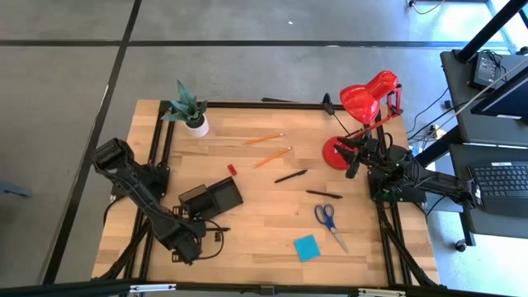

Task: Pick and place office supplies into organizer
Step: Put the left binder clip into the front left compartment of the desk organizer

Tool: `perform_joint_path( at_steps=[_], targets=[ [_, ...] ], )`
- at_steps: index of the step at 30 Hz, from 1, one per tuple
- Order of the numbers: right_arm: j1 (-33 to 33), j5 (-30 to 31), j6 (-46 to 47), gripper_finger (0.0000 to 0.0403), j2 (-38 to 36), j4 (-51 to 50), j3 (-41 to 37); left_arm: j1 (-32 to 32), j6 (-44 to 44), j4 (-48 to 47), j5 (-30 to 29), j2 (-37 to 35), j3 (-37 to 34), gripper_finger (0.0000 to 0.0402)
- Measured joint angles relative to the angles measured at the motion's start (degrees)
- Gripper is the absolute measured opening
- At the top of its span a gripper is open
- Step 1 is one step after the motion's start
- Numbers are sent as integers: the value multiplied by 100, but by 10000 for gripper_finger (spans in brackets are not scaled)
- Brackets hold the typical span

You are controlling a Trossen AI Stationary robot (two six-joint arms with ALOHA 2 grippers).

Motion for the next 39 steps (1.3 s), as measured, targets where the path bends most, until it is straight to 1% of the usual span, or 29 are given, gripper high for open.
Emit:
perform_joint_path(
  at_steps=[5, 14, 28, 34, 39],
  targets=[
    [-1, -2, -4, 154, 1, 0, -1, -84, -4, 10, 32, 3, -1, 132],
    [0, -1, -13, 154, 1, 0, 0, -82, -7, 23, 56, 10, -7, 129],
    [0, 0, -11, 154, 2, -2, 0, -80, -138, 55, 56, 19, -12, 101],
    [-2, -2, -11, 154, 2, -2, 0, -99, -137, 55, 55, 19, -14, 101],
    [-1, 0, -11, 154, 2, -2, 0, -192, -160, 53, 60, 21, -18, 112]
  ],
)
